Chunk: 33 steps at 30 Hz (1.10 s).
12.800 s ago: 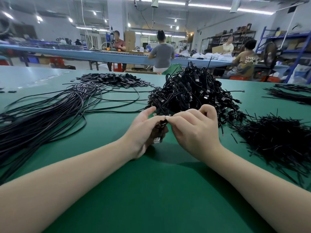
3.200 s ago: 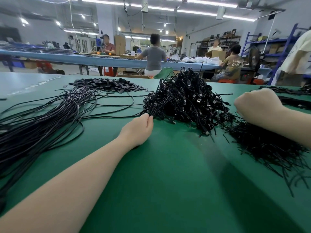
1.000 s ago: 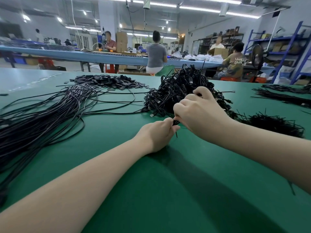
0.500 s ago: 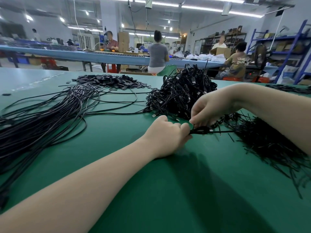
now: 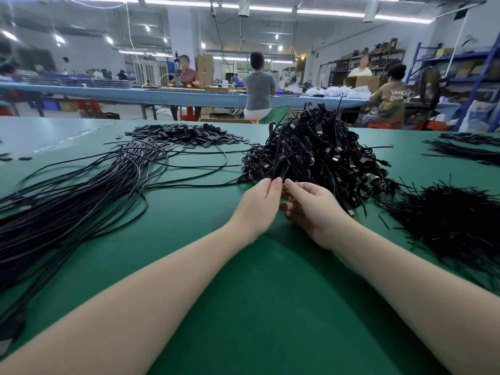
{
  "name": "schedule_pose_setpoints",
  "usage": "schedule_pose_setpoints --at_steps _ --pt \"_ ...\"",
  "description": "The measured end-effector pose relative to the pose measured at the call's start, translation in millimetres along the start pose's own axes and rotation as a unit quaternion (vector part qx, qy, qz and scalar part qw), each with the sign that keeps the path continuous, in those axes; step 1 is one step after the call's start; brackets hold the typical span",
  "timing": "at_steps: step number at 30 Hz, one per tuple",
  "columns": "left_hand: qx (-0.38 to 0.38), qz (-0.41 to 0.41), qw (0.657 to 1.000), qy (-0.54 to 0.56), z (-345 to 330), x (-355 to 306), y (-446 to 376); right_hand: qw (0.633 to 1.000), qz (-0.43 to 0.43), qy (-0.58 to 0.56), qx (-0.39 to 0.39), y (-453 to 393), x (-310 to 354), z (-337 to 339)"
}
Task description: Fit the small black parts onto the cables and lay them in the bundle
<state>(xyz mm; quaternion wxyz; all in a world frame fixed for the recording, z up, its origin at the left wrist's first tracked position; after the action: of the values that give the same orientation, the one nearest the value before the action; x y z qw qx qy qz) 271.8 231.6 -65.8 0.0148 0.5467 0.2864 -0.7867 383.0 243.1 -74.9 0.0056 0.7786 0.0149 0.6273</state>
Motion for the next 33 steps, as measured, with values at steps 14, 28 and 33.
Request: schedule_pose_setpoints --at_steps 14,28,33 --pt "0.133 0.111 0.975 0.141 -10 -5 9 0.991 0.083 0.089 0.057 -3 12 13" --pt "0.055 0.016 0.998 0.004 1 1 -2 0.864 0.371 0.338 -0.046 7 39 18" --pt "0.086 0.0 0.994 0.067 0 -3 -2 0.881 0.338 0.328 -0.053 2 31 20"
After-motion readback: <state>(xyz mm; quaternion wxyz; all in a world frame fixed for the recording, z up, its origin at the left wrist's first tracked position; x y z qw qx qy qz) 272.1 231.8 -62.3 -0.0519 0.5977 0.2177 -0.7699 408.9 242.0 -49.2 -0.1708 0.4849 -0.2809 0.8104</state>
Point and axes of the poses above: each hand's wrist, its own y-axis away from the middle knuckle, its own z-axis out of the back of the hand, x = y × z, the point moved 7 cm from there along -y, towards the middle knuckle, and after that the axes turned 13 degrees about -x, right-handed, at the moved point
